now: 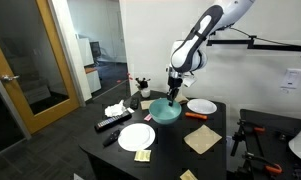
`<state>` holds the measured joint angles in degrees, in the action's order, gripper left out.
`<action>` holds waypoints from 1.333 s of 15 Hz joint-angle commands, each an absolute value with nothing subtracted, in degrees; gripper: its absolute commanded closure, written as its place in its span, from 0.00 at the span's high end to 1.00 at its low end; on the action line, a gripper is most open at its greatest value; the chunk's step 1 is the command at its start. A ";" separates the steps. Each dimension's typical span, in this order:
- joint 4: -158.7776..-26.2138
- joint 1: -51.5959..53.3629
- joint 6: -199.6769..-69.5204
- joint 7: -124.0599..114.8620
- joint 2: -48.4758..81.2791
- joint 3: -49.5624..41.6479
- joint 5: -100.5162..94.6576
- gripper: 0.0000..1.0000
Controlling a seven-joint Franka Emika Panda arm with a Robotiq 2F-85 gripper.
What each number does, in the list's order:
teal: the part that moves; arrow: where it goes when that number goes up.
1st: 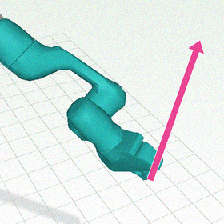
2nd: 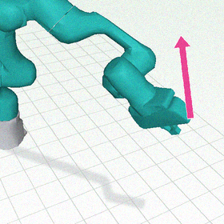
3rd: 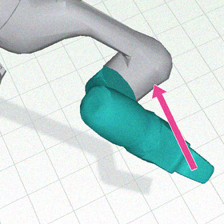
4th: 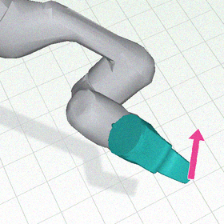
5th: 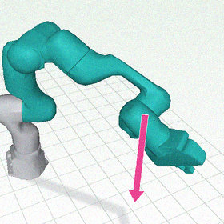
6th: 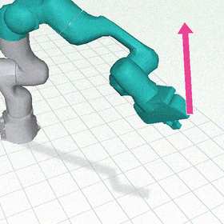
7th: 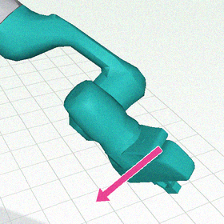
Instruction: Move the bowl to the right
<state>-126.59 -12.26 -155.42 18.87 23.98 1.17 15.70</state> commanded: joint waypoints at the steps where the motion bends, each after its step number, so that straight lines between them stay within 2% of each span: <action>1: -127.67 -11.28 -157.38 13.06 23.12 -0.89 13.05 0.01; 20: -126.34 -5.98 -158.09 -2.64 28.10 -6.80 5.16 0.01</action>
